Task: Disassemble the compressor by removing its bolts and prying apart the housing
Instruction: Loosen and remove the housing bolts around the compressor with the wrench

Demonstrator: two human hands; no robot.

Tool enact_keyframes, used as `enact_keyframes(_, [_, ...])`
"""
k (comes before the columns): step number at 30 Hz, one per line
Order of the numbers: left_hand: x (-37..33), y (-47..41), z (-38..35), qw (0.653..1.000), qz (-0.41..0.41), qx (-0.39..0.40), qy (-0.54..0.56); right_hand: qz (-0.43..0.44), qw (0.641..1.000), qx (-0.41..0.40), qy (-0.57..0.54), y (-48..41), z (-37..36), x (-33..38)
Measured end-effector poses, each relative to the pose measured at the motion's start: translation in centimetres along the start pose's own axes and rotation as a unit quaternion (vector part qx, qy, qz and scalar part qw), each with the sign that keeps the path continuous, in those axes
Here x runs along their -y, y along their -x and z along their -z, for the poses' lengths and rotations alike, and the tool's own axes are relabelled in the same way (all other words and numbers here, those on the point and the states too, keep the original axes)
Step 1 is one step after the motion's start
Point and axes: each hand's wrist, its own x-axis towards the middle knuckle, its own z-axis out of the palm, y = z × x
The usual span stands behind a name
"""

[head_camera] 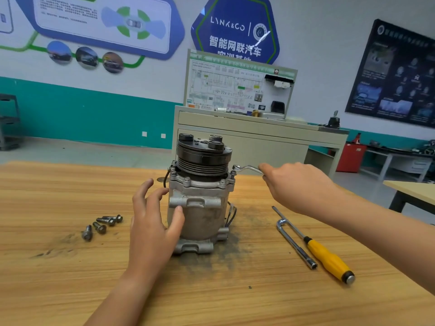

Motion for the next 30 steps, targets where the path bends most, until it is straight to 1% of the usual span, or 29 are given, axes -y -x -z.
enact_keyframes(5, [0.0, 0.0, 0.0, 1.000, -0.011, -0.007, 0.005, 0.029, 0.999, 0.032, 0.002, -0.5, 0.6, 0.4])
enact_keyframes(9, [-0.1, 0.1, 0.1, 1.000, -0.014, 0.005, -0.003, 0.057, 0.995, 0.040, 0.072, -0.5, 1.6, 1.1])
enact_keyframes(12, [0.0, 0.0, 0.1, 1.000, -0.014, 0.001, -0.001, 0.060, 0.991, 0.042, 0.110, -0.3, 1.5, 1.7])
enact_keyframes(16, [0.1, 0.0, 0.1, 1.000, -0.020, -0.007, -0.001, 0.079, 0.990, 0.049, 0.102, -0.3, 1.4, 1.2])
enact_keyframes(20, [0.2, 0.0, 0.1, 1.000, -0.021, -0.003, 0.006, 0.090, 0.988, 0.075, 0.105, -1.6, 1.3, -0.5])
enact_keyframes(24, [0.3, 0.0, 0.0, 1.000, -0.017, 0.000, 0.017, 0.092, 0.985, 0.071, 0.125, -3.5, 0.4, -1.4])
enact_keyframes(27, [0.2, 0.0, 0.1, 1.000, -0.009, 0.004, 0.024, 0.096, 0.990, 0.036, 0.100, -5.0, -0.8, -1.4])
enact_keyframes(28, [0.1, 0.0, 0.2, 1.000, -0.010, 0.006, 0.018, 0.112, 0.989, 0.005, 0.094, -5.5, -1.6, -1.4])
enact_keyframes(30, [0.1, -0.1, 0.3, 1.000, -0.023, 0.012, -0.002, 0.138, 0.981, -0.115, 0.072, -6.7, -3.5, -1.2])
